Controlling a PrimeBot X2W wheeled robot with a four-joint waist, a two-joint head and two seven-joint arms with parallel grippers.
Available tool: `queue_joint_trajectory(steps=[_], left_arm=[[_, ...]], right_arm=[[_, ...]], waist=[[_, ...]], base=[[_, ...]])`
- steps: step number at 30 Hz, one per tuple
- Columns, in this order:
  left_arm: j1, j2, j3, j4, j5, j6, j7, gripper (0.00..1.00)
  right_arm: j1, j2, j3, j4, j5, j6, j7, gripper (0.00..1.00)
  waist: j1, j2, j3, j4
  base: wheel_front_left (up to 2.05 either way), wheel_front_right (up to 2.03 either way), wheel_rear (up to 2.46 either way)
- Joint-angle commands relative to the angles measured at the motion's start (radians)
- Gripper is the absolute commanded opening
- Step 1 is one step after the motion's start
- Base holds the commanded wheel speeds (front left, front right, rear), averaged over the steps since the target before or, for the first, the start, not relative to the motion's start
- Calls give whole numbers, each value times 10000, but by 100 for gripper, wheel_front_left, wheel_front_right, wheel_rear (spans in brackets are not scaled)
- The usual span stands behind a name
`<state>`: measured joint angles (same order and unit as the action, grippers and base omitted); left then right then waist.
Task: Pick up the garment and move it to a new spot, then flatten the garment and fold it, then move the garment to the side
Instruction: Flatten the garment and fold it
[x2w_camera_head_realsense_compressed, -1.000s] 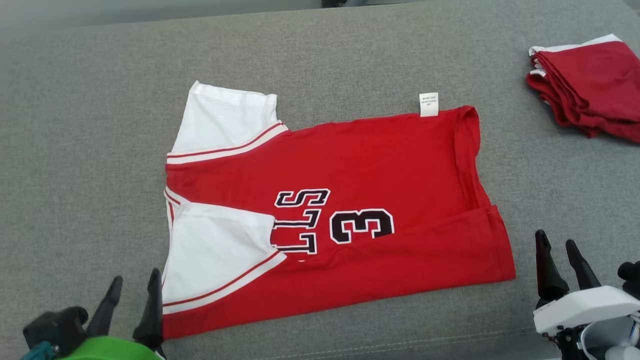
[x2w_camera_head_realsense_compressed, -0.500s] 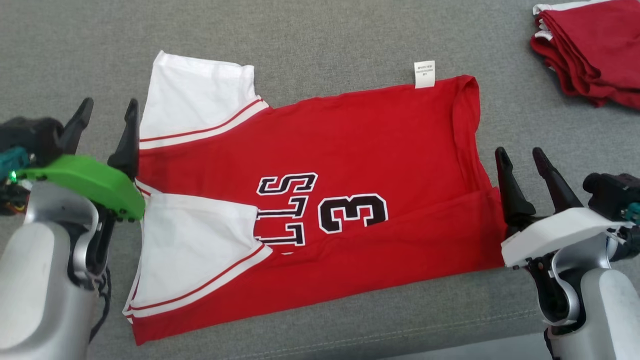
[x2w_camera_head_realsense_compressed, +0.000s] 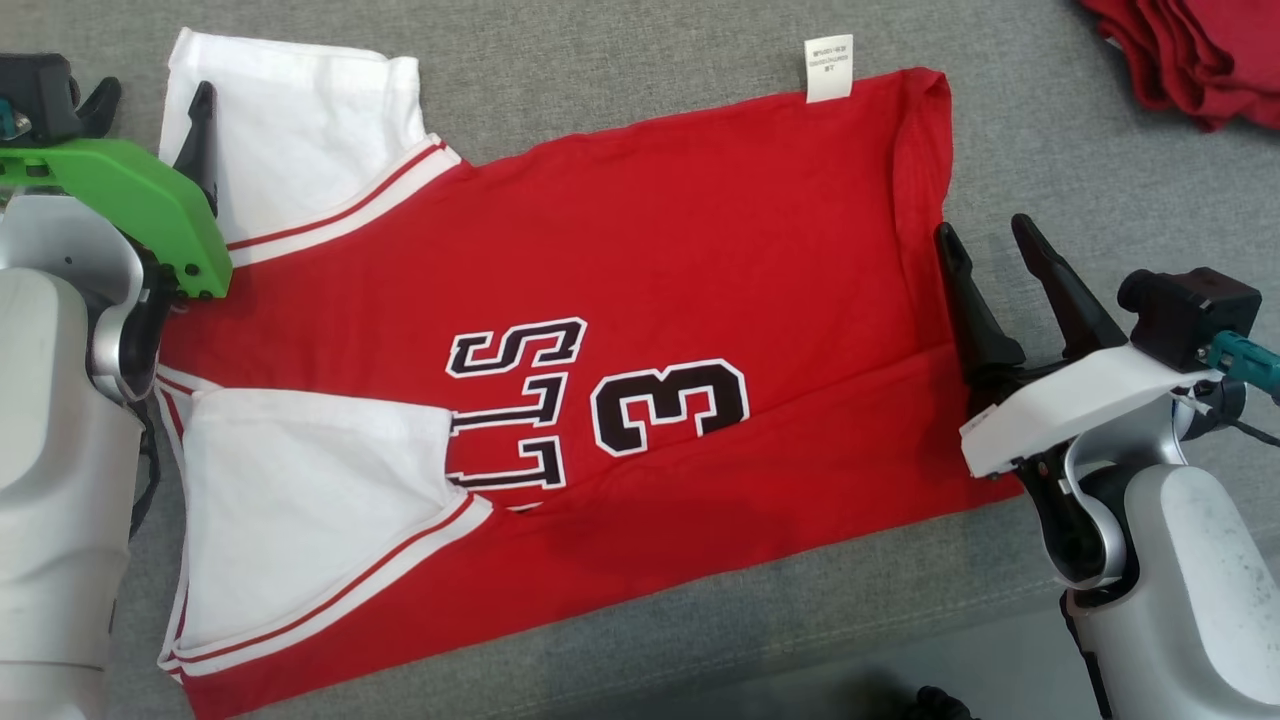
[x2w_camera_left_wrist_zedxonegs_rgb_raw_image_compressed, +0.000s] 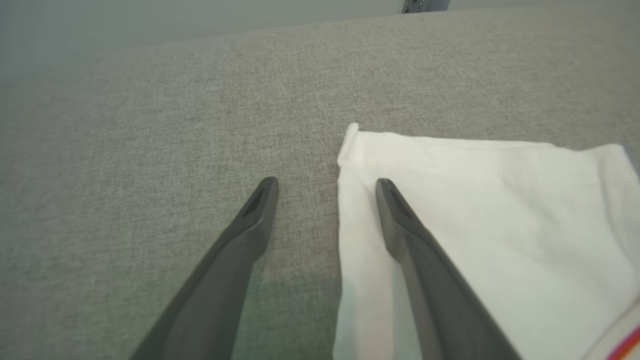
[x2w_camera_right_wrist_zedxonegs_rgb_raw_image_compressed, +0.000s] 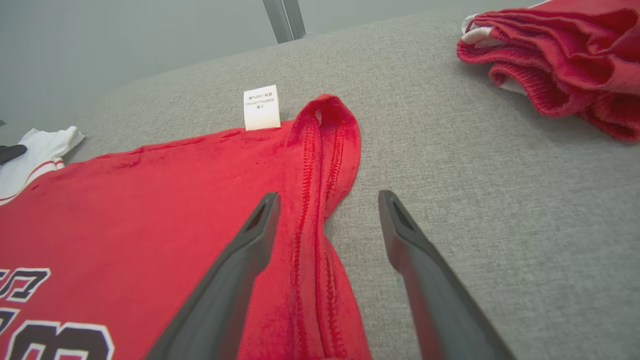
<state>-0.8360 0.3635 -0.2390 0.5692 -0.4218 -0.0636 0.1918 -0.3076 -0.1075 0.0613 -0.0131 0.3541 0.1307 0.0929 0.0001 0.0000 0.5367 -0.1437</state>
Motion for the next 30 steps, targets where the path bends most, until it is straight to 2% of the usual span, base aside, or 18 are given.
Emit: queue_joint_trajectory(steps=[1, 7, 8, 9, 10, 11, 12, 24, 30], left_arm=[[-338, 71, -77, 318, -14, -140, 123, 100], [-526, -34, -346, 950, -86, -308, 411, 100], [-555, -78, -400, 1023, -119, -357, 445, 87], [-574, -106, -439, 1089, -138, -368, 430, 51], [-597, -134, -479, 1150, -145, -377, 395, 24], [-610, -173, -520, 1197, -154, -404, 358, 4], [-624, -193, -552, 1240, -166, -429, 301, 0], [-477, -594, -612, 656, -345, -527, -1849, 0], [-253, -757, -746, 67, -492, -561, -2278, 0]], right_arm=[[-205, -105, 15, 54, 34, -2, -84, 100], [-489, -250, 67, 110, 46, -2, -79, 100], [-565, -284, 91, 103, 24, -2, -62, 100], [-656, -333, 108, 105, -12, -2, -35, 100], [-772, -378, 113, 129, -48, -2, -11, 100], [-911, -437, 126, 166, -81, -2, 21, 100], [-1058, -499, 143, 225, -120, -2, 75, 100], [-3260, -1680, 1064, 2172, -843, -2, 1360, 100], [-3925, -2066, 1394, 3426, -943, -4, 1896, 100]], waist=[[-1, 0, 250, -264], [-1, 0, 231, -255], [-1, 0, 222, -246], [-1, 0, 208, -230], [-1, 0, 192, -206], [-1, 0, 174, -175], [-1, 0, 153, -141], [-1, 0, -330, 881], [-1, 0, -509, 1424]], base=[[0, 0, 0], [0, 0, 0], [0, 0, 0], [0, 0, 0], [0, 0, 0], [0, 0, 0], [0, 0, 0], [0, 0, 0], [0, 0, 0]])
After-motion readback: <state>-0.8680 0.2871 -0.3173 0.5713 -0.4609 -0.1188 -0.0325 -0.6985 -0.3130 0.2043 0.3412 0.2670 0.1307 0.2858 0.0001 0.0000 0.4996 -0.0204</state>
